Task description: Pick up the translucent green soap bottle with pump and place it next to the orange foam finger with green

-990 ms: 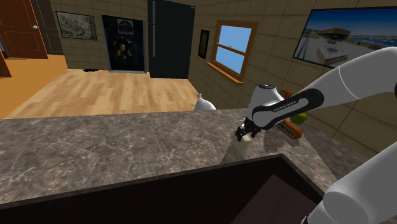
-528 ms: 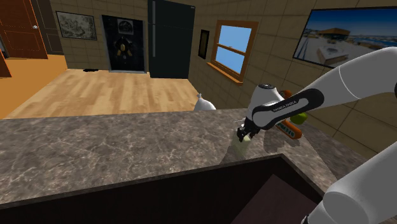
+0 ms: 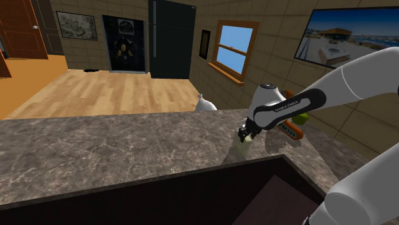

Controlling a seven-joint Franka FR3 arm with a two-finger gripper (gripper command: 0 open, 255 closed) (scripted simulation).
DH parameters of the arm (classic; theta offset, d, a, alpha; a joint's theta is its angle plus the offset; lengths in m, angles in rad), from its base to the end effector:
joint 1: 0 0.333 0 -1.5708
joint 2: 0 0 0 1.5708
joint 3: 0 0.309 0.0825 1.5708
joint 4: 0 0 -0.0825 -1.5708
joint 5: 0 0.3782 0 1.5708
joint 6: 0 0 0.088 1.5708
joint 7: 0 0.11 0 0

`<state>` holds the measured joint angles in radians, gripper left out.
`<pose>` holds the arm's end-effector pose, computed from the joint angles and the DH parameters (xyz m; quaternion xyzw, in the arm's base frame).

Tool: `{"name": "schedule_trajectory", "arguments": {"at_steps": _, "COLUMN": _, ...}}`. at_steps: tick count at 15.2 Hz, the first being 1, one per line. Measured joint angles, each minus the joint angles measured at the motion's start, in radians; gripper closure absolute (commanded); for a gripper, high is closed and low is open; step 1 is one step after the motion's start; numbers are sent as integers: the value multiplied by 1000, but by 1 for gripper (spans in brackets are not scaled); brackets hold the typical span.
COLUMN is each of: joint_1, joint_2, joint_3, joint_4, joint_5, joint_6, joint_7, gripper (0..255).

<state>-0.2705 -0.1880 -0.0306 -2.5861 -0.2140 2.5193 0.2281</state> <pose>0.4213 -0.1289 0.3307 0.9798 -0.1795 0.0580 0.0667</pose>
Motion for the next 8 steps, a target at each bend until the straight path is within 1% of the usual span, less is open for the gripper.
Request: {"name": "schedule_trajectory", "arguments": {"at_steps": 8, "joint_1": 8, "joint_2": -75, "joint_3": -1, "joint_4": 35, "joint_5": 22, "joint_6": -110, "joint_7": -25, "gripper": 255}}
